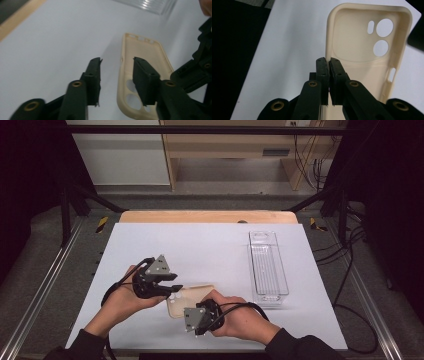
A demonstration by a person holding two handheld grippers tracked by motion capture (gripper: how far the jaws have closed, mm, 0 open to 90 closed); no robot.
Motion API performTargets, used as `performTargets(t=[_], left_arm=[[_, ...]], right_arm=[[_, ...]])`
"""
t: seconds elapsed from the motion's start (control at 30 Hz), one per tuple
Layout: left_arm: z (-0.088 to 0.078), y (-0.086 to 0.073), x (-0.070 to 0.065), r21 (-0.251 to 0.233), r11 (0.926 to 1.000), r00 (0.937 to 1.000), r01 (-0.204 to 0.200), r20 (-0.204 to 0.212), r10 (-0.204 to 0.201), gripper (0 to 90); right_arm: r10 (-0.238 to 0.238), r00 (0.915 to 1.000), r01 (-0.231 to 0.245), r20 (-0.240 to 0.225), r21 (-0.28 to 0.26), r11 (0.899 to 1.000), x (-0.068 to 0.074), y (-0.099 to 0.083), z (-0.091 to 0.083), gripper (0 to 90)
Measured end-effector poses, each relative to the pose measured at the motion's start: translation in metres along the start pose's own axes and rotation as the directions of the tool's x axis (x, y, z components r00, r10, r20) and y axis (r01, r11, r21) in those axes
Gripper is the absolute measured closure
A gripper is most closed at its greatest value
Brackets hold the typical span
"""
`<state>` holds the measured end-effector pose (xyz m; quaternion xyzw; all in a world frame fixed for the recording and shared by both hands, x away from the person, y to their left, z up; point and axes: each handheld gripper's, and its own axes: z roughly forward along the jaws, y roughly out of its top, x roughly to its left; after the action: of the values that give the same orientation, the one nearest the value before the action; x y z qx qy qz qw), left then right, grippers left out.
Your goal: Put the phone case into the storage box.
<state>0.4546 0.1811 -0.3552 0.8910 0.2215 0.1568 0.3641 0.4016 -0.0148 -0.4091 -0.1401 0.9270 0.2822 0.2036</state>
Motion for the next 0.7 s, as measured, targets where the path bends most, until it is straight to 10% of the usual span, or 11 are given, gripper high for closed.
performTargets(t=[0.23, 0.4, 0.7], left_arm=[[-0.018, -0.013, 0.005, -0.193, 0.9794, 0.9875, 0.061, -0.131, -0.087, 28.1], [-0.027, -0.025, 0.006, -0.244, 0.9683, 0.9702, 0.052, -0.217, -0.107, 18.0], [-0.025, -0.057, 0.006, -0.331, 0.9327, 0.9467, 0.143, -0.229, -0.226, 8.1]], right_arm=[[0.082, 0.9946, -0.082, 0.063, 0.000, 0.997, -0.014, -0.012, -0.003, 87.2], [0.136, 0.9859, -0.135, 0.098, -0.015, 0.991, -0.024, -0.020, -0.007, 87.3], [0.285, 0.9407, -0.271, 0.183, -0.100, 0.957, -0.044, -0.035, -0.019, 87.3]])
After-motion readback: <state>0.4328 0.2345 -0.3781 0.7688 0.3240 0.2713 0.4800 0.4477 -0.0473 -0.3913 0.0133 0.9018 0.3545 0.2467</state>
